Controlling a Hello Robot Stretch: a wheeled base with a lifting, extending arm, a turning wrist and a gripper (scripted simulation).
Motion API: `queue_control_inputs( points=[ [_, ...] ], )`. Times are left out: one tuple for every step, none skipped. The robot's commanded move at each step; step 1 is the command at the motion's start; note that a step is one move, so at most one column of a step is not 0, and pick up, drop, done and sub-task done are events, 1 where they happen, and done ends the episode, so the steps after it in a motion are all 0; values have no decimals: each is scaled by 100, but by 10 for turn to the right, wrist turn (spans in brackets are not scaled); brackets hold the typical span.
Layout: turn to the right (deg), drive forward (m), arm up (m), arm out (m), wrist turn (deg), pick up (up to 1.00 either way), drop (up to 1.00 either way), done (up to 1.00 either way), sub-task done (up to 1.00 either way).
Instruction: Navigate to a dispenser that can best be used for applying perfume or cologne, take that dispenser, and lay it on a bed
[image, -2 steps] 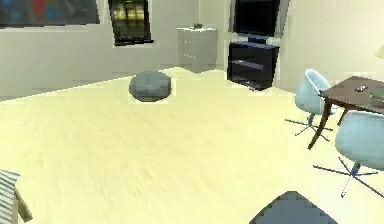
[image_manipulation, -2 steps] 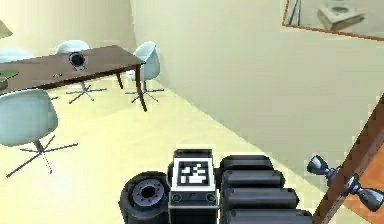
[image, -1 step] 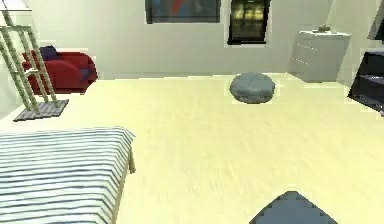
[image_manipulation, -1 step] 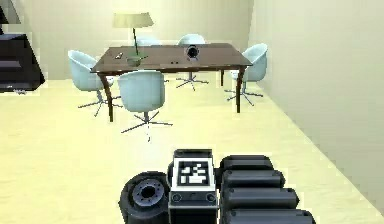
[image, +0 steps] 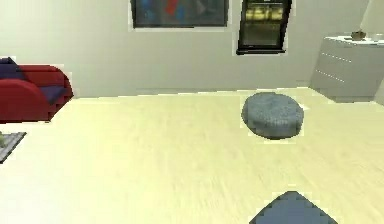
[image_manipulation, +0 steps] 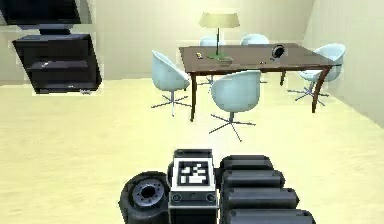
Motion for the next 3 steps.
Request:
queue_control_inputs(
  points=[
    [-30,0,0,0,0,0,0,0,0],
    [450,0,0,0,0,0,0,0,0],
    [390,0,0,0,0,0,0,0,0]
  ],
)
